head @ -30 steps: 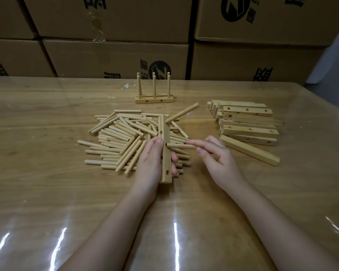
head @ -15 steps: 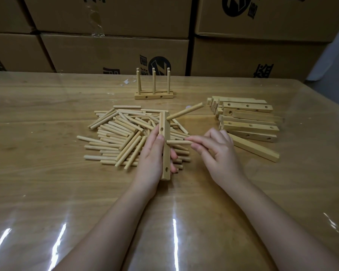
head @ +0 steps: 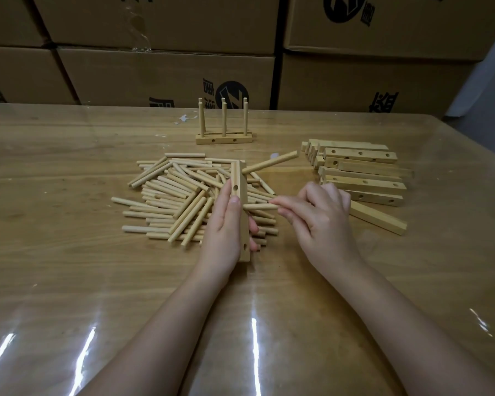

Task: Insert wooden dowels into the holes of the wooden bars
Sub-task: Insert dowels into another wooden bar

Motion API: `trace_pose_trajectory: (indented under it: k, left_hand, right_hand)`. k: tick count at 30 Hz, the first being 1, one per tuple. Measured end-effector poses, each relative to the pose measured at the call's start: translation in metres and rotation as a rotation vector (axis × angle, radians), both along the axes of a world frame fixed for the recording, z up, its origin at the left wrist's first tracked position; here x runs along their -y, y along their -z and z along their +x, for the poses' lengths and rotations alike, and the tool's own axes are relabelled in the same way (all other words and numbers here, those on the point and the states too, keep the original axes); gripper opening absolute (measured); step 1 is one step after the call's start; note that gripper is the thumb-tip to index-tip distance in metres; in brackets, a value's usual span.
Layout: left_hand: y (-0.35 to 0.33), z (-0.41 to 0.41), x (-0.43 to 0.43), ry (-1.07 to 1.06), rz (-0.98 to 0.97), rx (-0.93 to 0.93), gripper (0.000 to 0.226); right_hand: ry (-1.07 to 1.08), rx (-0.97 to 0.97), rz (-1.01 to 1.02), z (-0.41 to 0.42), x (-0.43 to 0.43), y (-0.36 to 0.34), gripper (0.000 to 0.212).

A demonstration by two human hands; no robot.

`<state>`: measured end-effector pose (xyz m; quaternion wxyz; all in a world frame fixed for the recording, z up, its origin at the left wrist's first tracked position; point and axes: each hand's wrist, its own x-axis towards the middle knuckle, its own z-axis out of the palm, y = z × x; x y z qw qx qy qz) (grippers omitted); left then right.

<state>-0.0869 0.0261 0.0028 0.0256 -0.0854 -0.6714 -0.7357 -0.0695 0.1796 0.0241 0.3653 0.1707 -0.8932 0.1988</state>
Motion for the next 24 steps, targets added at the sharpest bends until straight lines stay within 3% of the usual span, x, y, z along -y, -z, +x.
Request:
trace_pose_trajectory:
  k: [24]
  left_hand:
    - [0.001,0.0014,-0.0025,0.023,-0.091,-0.095,0.035]
  right_hand:
    - [0.027,-0.053,0.06,0.0034,0.0032,-0.0034,0.018]
